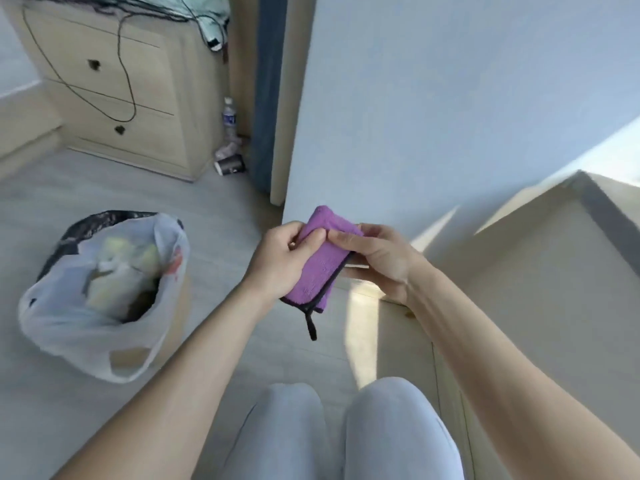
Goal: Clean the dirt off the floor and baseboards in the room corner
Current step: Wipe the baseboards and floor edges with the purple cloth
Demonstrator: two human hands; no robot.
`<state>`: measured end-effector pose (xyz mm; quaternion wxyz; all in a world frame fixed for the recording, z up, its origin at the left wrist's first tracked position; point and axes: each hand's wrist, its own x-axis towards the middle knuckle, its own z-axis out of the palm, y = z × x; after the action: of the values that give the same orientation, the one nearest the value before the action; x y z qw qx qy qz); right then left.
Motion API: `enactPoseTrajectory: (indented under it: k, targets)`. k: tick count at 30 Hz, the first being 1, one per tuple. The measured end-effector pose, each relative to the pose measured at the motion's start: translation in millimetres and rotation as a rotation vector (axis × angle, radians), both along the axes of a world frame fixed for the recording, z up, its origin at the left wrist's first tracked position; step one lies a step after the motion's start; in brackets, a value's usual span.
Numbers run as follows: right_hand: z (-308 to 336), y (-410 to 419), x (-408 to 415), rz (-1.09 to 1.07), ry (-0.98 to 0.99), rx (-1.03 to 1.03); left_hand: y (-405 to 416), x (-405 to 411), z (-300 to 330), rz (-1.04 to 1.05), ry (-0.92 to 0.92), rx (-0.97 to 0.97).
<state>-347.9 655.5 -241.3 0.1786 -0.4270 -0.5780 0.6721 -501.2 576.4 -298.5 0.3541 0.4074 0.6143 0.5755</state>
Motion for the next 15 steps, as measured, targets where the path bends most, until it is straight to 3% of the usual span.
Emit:
enactPoseTrajectory:
  k: [4,7,10,13,15]
  targets:
    - [-13.9,9.4,-51.6,0.164,-0.248,0.205,-12.4,-29.8,-40.4,0.210,-0.020,-0.109]
    - [-37.5,34.9,-62.9,0.191,-0.318,0.218,4.1,-28.8,-72.2,0.110,-0.253,-0.186]
    - [-84.5,65.2,-52.1,0.180,-0.254,-0.008,23.1,-20.3,-114.3,-0.009,-0.551,-0.213]
    - [-146.0,74.8,-40.0,0.219,-0.230,-0.315,37.6,-13.2,-159.7,0.086,-0.634,-0.201]
    - [-187.5,72.6,-39.2,0.206,-0.205,-0.407,45.3,-11.7,-187.8,0.140,-0.644,-0.245]
